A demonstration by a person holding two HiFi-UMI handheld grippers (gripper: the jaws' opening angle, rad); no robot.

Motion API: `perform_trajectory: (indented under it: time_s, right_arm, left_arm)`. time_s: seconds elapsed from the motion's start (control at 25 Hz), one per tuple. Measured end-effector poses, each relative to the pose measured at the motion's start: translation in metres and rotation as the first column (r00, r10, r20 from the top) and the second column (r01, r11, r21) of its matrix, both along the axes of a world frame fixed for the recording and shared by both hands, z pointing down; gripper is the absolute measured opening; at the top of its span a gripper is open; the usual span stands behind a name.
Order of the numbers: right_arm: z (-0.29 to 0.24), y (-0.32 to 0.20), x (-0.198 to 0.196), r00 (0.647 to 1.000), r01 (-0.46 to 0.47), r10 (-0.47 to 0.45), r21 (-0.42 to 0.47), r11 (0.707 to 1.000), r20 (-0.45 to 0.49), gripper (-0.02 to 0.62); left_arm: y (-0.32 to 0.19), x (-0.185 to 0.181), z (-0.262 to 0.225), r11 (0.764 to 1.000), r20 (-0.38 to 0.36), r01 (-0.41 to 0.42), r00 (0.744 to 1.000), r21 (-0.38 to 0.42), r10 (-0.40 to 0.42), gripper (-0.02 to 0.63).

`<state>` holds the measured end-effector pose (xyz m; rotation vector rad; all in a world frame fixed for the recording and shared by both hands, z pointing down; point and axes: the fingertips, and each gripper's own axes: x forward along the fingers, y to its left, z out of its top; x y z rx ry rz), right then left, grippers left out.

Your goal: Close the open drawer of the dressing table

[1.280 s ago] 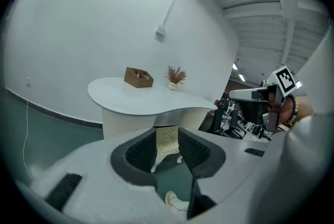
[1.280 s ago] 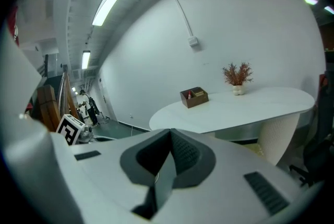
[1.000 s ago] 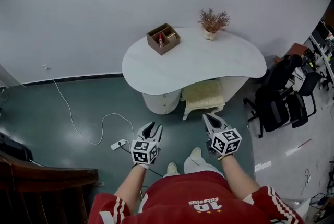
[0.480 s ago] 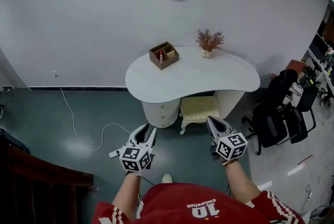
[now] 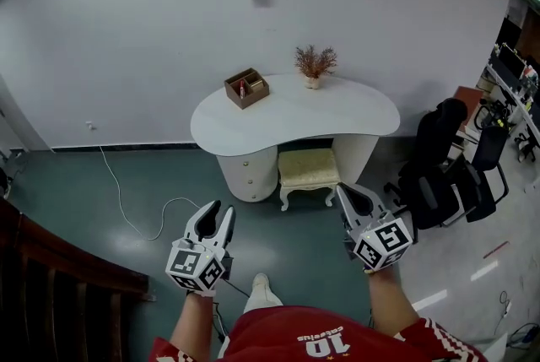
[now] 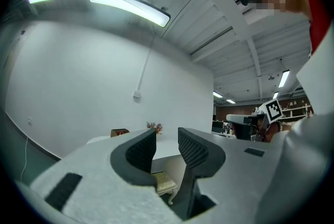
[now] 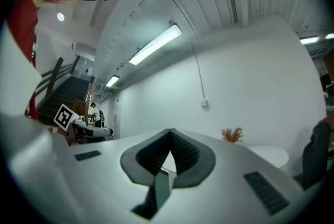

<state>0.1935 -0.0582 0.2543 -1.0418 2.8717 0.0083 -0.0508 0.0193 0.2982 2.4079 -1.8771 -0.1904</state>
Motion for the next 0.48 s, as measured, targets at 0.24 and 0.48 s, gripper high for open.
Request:
perform_trajectory:
  time_s: [0.24, 0.48]
  right_arm:
    - [-0.008, 0.037, 0.053, 0.998, -0.007, 0.007, -0.006, 1.0, 0.065, 0.003]
    - [-0.003, 0.061, 0.072, 0.995, 0.027, -0.024, -0.031, 0.999, 0.092, 0.003]
  left_arm:
    - [0.047, 0.035, -0.028, 0.996, 0.042, 0.047, 0.998, 0.072, -0.05, 0.099]
    - [0.076, 0.068, -0.043, 0.988, 0.056, 0.08, 0.995, 0.134, -0.088, 0.043]
